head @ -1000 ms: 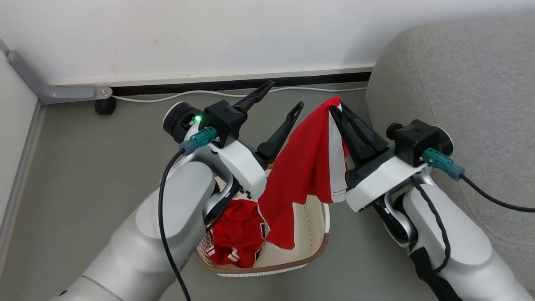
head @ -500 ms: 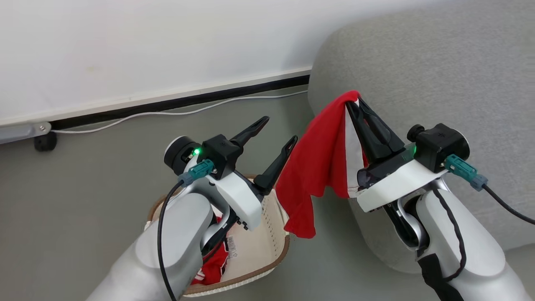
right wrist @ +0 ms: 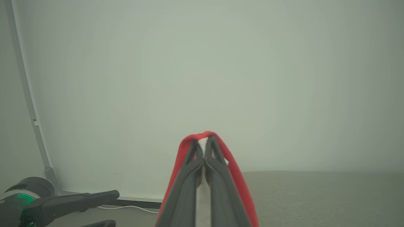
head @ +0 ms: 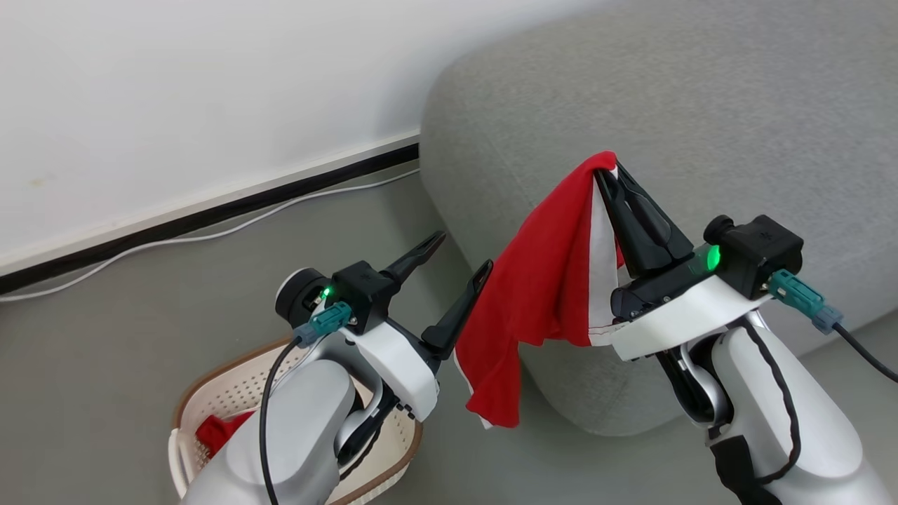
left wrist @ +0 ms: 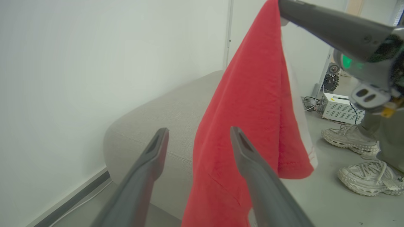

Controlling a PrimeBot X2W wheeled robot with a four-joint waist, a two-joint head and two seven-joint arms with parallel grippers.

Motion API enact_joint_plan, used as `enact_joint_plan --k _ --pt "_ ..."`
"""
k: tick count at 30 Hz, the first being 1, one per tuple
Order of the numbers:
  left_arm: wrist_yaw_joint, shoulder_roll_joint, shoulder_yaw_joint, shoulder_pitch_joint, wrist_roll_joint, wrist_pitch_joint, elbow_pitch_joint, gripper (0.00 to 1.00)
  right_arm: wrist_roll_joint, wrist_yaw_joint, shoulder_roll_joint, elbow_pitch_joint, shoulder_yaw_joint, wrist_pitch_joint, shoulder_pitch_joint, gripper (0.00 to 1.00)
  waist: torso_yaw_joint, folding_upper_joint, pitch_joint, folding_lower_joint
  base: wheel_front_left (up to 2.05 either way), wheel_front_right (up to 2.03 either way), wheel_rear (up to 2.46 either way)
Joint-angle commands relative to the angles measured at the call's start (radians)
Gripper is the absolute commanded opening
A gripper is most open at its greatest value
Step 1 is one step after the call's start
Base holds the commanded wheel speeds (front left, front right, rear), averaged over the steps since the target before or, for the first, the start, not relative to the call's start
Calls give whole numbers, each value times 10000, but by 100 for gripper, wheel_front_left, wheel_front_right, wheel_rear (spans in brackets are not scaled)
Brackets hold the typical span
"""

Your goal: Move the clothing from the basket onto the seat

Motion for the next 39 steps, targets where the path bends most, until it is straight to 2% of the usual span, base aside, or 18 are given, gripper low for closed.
enact_joint_plan --k 1,7,21,32,39 --pt "-7 144 395 -69 -89 -60 -301 100 -120 42 16 -370 0 -61 123 0 -349 -1 -101 0 0 0 0" --pt "-7 70 441 169 -79 -60 -388 100 -133 42 -55 -598 -122 -61 308 0 -1051 -1 -145 0 0 0 0" --pt "-7 -82 -415 -199 -373 -61 -222 100 -632 42 -184 -1800 -1760 -61 1189 0 -1295 -1 264 0 0 0 0" --pt "-7 251 -324 -256 -209 -61 -194 100 -1059 42 -467 -2204 -2736 -61 -145 0 -1301 -1 1334 0 0 0 0" --pt "-7 399 -620 -703 -17 -61 -196 100 -1335 42 -902 -2200 -4148 -61 -1209 0 -715 -1 2499 0 0 0 0"
